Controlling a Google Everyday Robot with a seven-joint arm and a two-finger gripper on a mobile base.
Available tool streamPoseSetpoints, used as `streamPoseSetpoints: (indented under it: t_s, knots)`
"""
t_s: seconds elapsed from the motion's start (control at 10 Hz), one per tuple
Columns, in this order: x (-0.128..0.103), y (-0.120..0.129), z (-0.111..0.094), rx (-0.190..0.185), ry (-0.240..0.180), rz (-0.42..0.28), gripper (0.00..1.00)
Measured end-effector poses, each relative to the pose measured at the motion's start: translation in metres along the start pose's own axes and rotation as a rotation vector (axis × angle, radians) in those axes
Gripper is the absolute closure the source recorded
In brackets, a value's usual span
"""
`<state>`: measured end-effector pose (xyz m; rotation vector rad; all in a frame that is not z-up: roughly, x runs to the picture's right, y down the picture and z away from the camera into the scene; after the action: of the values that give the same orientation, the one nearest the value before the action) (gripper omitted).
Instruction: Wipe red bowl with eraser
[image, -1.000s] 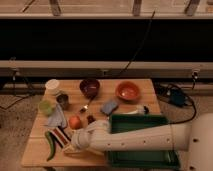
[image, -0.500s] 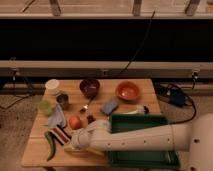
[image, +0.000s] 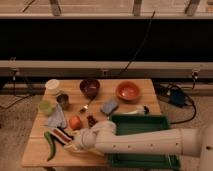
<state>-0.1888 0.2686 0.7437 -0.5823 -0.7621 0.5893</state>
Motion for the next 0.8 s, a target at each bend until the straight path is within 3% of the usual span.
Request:
streamPoseSetpoints:
  t_s: [0.3, 0.8]
  knots:
    - [-0.021, -0.013, -0.024, 0.018, -0.046, -0.023, 1.00]
    - [-0.030, -0.054, -0.064, 0.083, -0.069, -0.042, 1.00]
